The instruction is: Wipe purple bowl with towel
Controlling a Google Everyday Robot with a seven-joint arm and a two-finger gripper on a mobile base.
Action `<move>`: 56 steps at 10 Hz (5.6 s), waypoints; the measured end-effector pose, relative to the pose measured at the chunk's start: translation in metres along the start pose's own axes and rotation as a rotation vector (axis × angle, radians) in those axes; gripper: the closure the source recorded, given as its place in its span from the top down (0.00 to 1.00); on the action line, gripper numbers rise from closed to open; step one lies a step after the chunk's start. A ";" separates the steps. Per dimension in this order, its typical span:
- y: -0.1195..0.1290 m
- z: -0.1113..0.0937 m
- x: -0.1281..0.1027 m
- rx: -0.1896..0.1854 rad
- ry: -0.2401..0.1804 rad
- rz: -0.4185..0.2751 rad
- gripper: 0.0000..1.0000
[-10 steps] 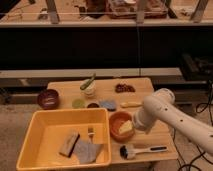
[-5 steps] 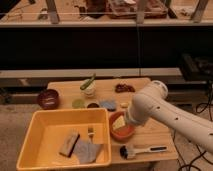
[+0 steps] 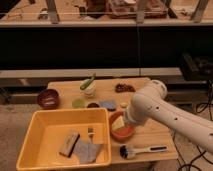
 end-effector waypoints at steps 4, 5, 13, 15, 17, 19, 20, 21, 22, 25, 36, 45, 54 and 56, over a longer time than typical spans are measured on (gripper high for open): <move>-0.081 0.000 0.009 -0.037 -0.020 -0.121 0.80; -0.100 -0.001 0.012 -0.038 -0.023 -0.148 0.80; -0.161 0.053 0.010 -0.064 -0.063 -0.239 0.80; -0.174 0.068 0.006 -0.070 -0.063 -0.264 0.80; -0.179 0.070 0.004 -0.070 -0.061 -0.274 0.80; -0.183 0.082 0.001 -0.057 -0.074 -0.272 0.80; -0.183 0.092 0.000 -0.051 -0.081 -0.270 0.80; -0.184 0.105 -0.001 -0.046 -0.090 -0.264 0.80; -0.185 0.121 -0.003 -0.045 -0.101 -0.259 0.80; -0.188 0.153 -0.007 -0.049 -0.141 -0.241 0.80; -0.180 0.124 -0.035 0.116 -0.233 -0.181 0.00; -0.170 -0.038 0.041 0.101 0.077 -0.117 0.00; -0.213 -0.123 0.155 0.125 0.236 -0.051 0.00; -0.213 -0.123 0.155 0.125 0.236 -0.051 0.00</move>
